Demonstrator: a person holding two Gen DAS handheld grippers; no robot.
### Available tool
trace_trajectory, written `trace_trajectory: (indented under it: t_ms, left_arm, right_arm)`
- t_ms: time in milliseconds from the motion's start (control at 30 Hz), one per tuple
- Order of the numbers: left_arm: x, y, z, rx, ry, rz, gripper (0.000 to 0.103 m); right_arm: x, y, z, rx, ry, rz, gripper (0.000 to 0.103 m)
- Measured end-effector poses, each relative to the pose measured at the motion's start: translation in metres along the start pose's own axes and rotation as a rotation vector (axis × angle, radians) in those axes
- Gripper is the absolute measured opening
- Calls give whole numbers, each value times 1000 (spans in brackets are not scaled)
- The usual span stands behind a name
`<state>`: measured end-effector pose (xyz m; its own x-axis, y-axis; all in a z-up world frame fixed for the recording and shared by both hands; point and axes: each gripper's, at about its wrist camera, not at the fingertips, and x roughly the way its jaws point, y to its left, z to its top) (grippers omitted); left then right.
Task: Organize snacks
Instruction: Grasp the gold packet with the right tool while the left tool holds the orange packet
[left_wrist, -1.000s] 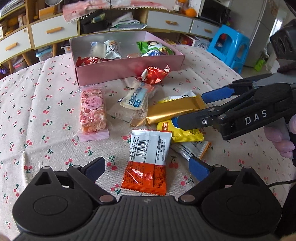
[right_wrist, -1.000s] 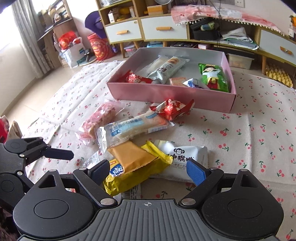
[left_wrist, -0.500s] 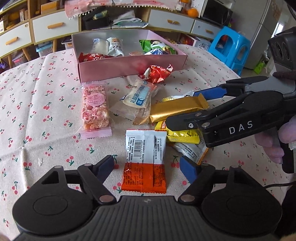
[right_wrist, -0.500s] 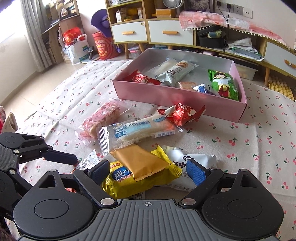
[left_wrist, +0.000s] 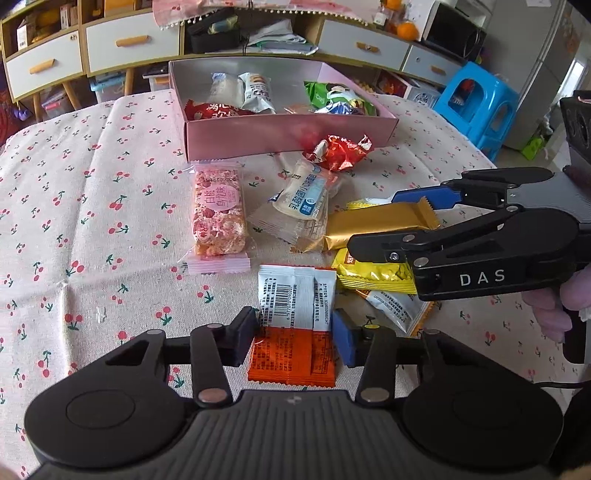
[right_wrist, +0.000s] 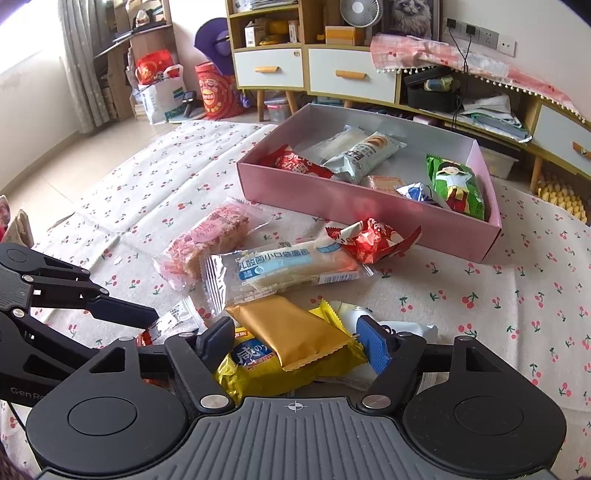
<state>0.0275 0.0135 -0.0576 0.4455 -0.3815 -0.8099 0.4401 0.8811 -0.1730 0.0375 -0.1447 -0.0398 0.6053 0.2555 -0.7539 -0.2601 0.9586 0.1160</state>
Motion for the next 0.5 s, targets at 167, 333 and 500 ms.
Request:
trace_trajectory:
  t_ms: [167,333,500]
  left_arm:
    - [-1,1,1,-3,-2,10,38]
    - [-1,4,2,-12,8,77,38]
    - [-3,10,3,-30,11,98,37]
  right_arm:
    - [-1,-1,2,0,0,-5,60]
    - [-5,4,1,-45,1,-17,51]
    - [-9,9,3,-78,9,-18,44]
